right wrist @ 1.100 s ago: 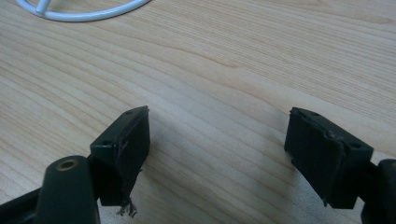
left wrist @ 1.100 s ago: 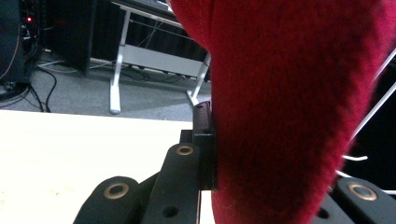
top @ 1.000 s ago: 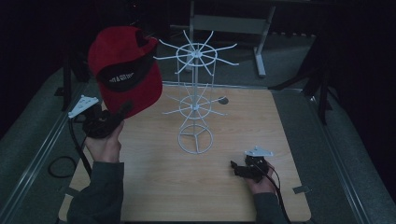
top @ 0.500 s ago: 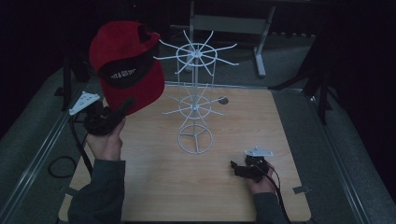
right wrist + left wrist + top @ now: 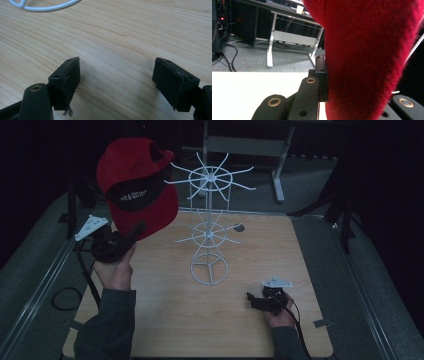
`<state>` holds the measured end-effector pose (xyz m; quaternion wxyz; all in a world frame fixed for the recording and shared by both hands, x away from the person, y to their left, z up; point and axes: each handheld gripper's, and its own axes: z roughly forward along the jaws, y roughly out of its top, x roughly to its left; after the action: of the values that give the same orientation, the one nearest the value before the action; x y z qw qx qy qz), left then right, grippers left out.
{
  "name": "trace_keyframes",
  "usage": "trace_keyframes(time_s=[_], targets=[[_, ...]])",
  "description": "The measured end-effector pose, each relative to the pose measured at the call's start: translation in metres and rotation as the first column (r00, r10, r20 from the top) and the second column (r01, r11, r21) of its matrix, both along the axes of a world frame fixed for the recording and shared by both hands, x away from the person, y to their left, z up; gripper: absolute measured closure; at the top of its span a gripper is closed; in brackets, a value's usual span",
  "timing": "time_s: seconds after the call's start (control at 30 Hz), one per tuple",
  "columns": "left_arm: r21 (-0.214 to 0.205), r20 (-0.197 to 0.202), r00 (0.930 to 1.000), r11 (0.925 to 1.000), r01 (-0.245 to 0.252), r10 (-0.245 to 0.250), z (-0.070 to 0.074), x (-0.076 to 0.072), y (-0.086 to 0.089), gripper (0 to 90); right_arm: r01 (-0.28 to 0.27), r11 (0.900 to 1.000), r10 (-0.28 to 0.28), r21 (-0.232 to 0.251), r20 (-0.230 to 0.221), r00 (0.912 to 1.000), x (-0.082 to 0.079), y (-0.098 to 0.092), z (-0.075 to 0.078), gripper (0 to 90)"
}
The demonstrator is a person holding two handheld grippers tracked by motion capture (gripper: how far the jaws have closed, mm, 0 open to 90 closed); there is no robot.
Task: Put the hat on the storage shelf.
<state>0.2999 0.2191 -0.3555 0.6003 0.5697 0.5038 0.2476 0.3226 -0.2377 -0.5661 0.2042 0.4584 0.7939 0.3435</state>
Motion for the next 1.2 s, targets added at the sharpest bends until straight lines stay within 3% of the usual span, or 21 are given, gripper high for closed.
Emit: trace_keyframes(time_s=[1.2], targets=[[0.005,-0.014,0.9994,0.9995,0.031,-0.031,-0.0093,0.0016,-0.0071,85.0,0.000,1.0000,0.000,0.000,0.000,1.0000,-0.0001,0.0000,0.0000,22.2]])
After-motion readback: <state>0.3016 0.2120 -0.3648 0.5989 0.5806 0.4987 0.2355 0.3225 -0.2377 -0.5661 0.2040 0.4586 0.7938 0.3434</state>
